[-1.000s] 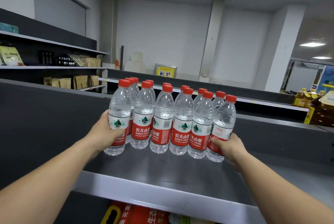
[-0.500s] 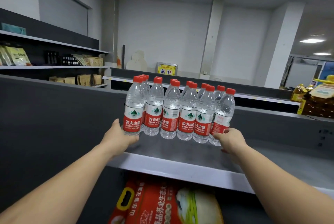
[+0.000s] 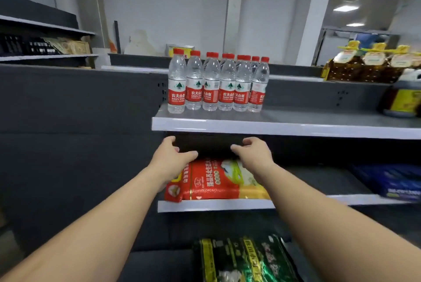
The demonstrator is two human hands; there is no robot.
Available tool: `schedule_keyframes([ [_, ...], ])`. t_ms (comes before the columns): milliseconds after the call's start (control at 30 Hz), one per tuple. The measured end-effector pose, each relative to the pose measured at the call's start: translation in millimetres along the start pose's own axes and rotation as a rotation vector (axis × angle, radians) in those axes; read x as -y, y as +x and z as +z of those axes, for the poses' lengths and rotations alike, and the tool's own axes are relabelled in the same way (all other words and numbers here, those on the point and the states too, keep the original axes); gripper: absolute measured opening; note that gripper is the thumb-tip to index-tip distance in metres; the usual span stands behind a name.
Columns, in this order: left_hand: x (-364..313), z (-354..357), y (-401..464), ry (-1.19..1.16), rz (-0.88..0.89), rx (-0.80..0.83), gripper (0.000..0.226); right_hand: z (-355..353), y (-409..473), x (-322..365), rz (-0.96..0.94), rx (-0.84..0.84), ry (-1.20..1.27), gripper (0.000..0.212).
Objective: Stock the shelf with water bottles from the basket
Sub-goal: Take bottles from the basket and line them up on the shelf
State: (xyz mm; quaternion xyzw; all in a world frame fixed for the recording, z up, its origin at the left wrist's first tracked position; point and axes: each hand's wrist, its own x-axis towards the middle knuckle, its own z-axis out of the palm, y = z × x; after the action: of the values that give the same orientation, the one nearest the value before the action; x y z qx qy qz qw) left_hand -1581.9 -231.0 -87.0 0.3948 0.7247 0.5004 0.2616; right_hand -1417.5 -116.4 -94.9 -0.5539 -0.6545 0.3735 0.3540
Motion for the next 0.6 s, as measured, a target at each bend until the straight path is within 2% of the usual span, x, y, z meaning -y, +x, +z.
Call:
schedule_keyframes([
  [400, 220, 91, -97, 0.068, -0.449, 0.235, 0.080, 96, -121, -216, 0.419, 0.240, -0.112, 0.059],
  [533, 310, 120, -123, 0.109, -0.589, 0.291, 0.064, 126, -145, -303, 0.508, 0.311, -0.143, 0.052],
  [600, 353, 135, -140, 0.090, -0.663, 0.290, 0.053, 138, -158, -344, 0.558, 0.336, -0.124, 0.038],
])
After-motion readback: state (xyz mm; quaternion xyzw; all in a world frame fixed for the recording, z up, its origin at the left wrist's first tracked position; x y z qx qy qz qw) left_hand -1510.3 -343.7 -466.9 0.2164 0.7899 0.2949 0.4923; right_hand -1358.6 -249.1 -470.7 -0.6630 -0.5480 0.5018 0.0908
